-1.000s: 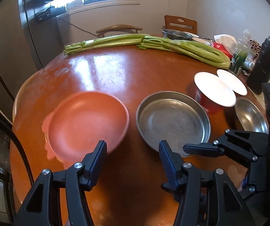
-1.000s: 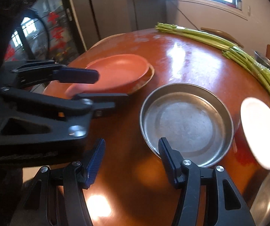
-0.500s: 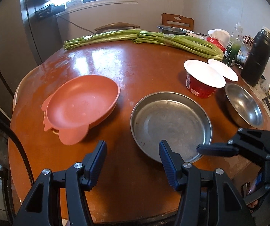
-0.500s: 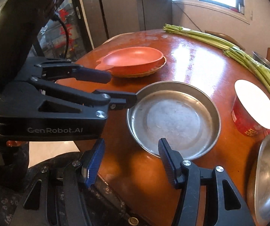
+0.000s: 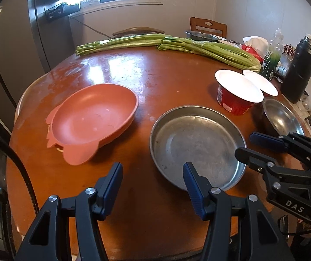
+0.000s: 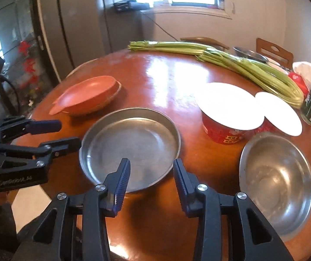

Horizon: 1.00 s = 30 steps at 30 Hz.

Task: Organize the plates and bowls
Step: 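Close the left tool on the rim of the steel tray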

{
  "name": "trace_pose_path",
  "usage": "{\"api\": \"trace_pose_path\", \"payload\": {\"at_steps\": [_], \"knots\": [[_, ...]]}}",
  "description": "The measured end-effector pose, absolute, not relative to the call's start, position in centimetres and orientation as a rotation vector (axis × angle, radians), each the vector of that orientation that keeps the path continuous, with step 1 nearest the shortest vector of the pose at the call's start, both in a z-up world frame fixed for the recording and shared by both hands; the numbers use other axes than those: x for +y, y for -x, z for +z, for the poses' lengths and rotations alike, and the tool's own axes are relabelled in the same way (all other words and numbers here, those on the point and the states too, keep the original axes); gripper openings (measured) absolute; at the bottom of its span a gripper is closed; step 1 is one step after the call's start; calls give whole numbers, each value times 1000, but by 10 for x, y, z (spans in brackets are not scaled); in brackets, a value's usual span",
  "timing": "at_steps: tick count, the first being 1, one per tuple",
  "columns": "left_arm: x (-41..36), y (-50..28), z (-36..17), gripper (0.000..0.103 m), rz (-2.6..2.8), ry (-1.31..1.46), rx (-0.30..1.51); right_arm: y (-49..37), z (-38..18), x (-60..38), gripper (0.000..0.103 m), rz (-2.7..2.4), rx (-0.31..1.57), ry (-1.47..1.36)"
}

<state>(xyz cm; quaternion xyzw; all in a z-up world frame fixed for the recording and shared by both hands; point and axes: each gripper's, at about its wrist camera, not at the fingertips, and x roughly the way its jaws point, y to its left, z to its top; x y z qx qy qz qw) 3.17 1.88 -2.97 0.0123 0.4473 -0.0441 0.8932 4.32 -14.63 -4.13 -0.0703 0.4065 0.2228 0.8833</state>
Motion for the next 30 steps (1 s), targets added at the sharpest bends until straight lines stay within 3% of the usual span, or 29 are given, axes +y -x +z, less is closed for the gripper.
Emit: {"api": "trace_pose_path", "payload": {"at_steps": [4,6,8,11,14,20,30], "knots": [[13,-39,-36,57,-88,-21,940,-53,-45,-157,41,421,851,111],[11,-42,-39,57,-81,-11,947,-55,-46,-157,31,413,851,123],[10,-44,-42,57,-75,-2,950,-59,-49,-156,28,396,853,151],[7,-45,-45,56,-75,8,958,-68,-52,-151,27,386,862,157],[3,-47,-49,45,-78,7,966,-71,-55,-149,27,385,869,163],[-2,-56,-59,35,-70,20,980,-75,-61,-144,27,385,886,177],[-2,-60,-59,34,-43,39,966,-76,-67,-144,27,399,892,178]]}}
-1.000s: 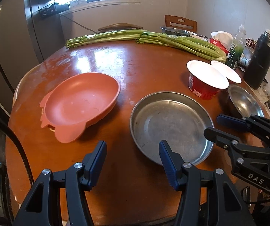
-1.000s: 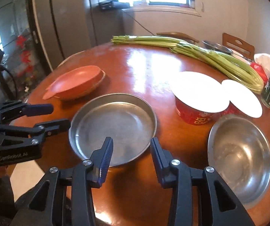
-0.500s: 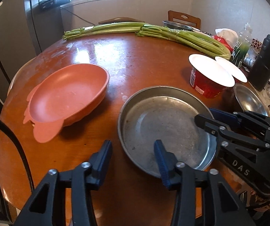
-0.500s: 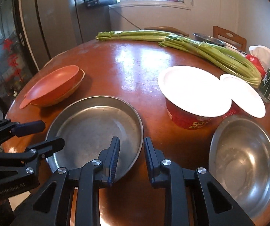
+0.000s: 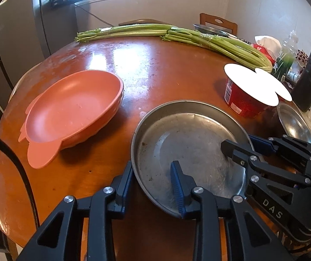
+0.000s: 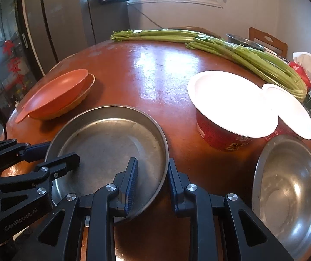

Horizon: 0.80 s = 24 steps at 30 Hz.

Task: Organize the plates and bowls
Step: 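Close the left tool on the rim of the steel tray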

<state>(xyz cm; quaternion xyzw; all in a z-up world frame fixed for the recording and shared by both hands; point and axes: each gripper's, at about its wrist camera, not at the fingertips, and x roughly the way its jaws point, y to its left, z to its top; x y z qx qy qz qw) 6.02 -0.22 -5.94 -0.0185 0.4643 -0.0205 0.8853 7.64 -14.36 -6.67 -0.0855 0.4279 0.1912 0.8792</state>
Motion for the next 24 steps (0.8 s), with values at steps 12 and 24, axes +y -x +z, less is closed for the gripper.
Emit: {"api": "trace_pose_path", "payload": {"at_steps": [12,24], "knots": [[-6,-57,-58,34,-28,34,964,-66,-61,-147,28,405,897,163],[-8,-39,-34,34,-25,0,904,-50,-44,-150,28,422,863,129]]}}
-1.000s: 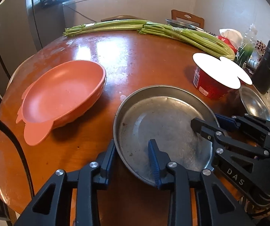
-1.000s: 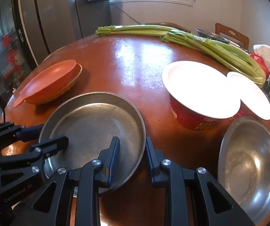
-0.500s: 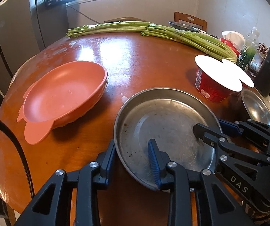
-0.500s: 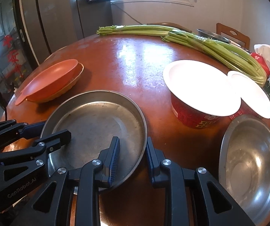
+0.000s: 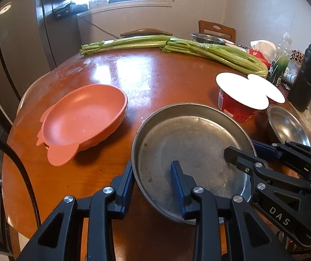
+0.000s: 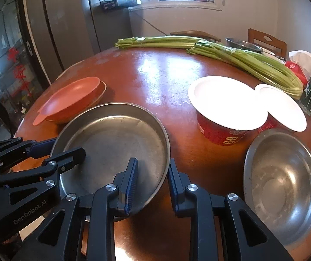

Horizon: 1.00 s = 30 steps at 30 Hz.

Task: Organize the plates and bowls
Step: 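Close the left tool on the rim of the steel tray, then lift the steel tray with the left tool and carry it over the pink plate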

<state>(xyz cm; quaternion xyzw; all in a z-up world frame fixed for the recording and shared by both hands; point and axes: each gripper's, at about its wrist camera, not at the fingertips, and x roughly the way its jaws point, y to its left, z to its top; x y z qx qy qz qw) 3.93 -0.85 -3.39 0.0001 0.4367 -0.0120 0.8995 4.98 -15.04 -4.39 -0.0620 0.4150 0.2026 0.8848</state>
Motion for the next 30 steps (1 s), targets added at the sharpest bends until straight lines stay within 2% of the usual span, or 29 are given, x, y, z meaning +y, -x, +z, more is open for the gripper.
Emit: {"api": "trace_pose_path", "payload": {"at_steps": [30], "knots": [[62,-36,13,34,37,101,780,-54,12,-95,29,504,740,153]]}}
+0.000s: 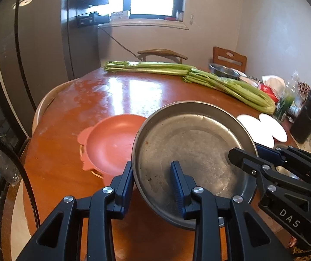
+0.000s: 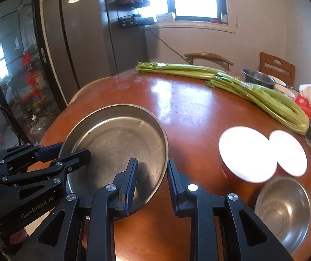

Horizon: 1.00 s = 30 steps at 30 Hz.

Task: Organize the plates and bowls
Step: 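Lift the steel tray with the left tool and carry it over the pink plate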

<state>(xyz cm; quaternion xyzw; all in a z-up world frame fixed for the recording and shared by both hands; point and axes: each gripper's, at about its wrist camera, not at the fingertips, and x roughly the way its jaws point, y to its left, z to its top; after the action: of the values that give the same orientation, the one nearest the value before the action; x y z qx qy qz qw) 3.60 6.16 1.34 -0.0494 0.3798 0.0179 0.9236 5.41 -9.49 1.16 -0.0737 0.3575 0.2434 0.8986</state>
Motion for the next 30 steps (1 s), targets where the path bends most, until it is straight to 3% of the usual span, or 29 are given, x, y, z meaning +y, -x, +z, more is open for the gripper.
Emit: {"api": "trace_pose_path", "payload": {"at_steps": [30], "knots": [[152,-87,34,34,118,152,745,-115,23,-5,29,611,737,189]]}}
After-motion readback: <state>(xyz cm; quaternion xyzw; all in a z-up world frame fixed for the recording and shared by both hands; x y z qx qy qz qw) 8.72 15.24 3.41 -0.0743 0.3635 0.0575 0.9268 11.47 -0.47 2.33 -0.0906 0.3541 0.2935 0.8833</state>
